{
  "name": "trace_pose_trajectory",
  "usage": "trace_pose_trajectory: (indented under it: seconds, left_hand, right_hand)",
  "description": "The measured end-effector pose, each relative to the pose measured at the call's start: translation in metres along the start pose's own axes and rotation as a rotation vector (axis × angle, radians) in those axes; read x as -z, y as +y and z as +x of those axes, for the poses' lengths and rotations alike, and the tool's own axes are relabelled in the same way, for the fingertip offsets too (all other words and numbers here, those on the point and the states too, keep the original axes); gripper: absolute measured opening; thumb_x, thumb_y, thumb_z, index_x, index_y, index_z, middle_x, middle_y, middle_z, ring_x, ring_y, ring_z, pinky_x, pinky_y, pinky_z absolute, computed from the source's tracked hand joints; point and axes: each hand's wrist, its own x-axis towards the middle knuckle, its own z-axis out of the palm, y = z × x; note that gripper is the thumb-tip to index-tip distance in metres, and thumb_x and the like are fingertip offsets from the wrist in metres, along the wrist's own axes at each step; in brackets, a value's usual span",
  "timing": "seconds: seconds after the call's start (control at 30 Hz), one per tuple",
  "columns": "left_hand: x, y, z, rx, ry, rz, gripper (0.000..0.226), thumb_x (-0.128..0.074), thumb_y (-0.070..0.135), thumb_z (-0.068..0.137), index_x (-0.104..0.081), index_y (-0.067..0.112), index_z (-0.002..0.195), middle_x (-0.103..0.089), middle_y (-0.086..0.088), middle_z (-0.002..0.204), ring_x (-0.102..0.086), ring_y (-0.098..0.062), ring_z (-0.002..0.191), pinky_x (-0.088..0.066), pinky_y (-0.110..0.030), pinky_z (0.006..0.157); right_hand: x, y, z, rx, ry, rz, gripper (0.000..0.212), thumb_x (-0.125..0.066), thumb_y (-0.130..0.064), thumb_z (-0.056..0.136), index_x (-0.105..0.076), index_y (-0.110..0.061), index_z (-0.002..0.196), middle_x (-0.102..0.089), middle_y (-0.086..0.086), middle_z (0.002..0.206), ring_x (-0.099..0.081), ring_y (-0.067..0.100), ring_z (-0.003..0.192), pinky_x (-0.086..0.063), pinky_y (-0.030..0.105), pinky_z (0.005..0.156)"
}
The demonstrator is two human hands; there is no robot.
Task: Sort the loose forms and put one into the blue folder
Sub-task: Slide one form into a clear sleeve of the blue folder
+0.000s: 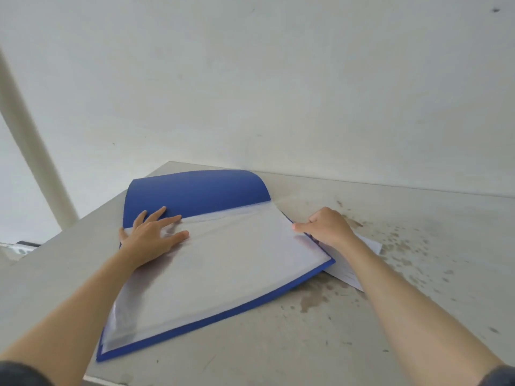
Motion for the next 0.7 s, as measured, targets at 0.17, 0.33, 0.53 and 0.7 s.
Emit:
trace_pose_trajectory:
  seconds: [0.17, 0.33, 0.53, 0.7]
  left_hand:
    - [-0.012, 0.052, 0.0, -0.034, 0.01, 0.215, 0.06, -0.022, 0.069, 0.089, -0.022, 0.046, 0.144, -0.006, 0.01, 0.16, 0.003, -0.025, 0.147, 0.009, -0.072, 0.104]
    - [-0.048, 0.131, -0.002, -0.282, -0.077, 0.119, 0.068, -0.021, 0.061, 0.093, -0.013, 0.027, 0.151, -0.001, 0.004, 0.161, 0.003, -0.022, 0.148, 0.006, -0.063, 0.113]
    - [-0.08, 0.22, -0.014, -0.527, -0.147, 0.006, 0.06, -0.023, 0.053, 0.097, -0.021, 0.022, 0.149, -0.011, 0.001, 0.16, -0.004, -0.019, 0.147, 0.0, -0.048, 0.118]
    - [-0.093, 0.26, -0.018, -0.638, -0.118, -0.097, 0.054, -0.032, 0.046, 0.098, -0.038, 0.017, 0.142, -0.032, -0.002, 0.153, -0.025, -0.019, 0.141, -0.015, -0.037, 0.115]
  right_hand:
    - [0.003, 0.013, -0.012, 0.0, -0.073, 0.035, 0.045, -0.071, -0.041, 0.078, -0.058, -0.009, 0.049, -0.064, 0.008, 0.056, -0.056, 0.018, 0.054, -0.048, 0.029, 0.07]
    - [0.017, 0.025, -0.013, 0.005, 0.009, 0.063, 0.039, -0.067, -0.04, 0.082, -0.072, -0.003, 0.074, -0.068, 0.003, 0.065, -0.061, 0.015, 0.063, -0.045, 0.024, 0.065]
    - [0.04, 0.071, -0.017, -0.04, 0.157, -0.053, 0.022, -0.067, -0.038, 0.083, -0.072, -0.023, 0.1, -0.062, -0.002, 0.122, -0.054, 0.019, 0.114, -0.039, 0.039, 0.097]
    - [0.046, 0.096, -0.02, -0.057, 0.125, -0.186, 0.045, -0.066, -0.053, 0.079, -0.063, -0.032, 0.118, -0.054, -0.005, 0.132, -0.044, 0.019, 0.126, -0.031, 0.048, 0.104]
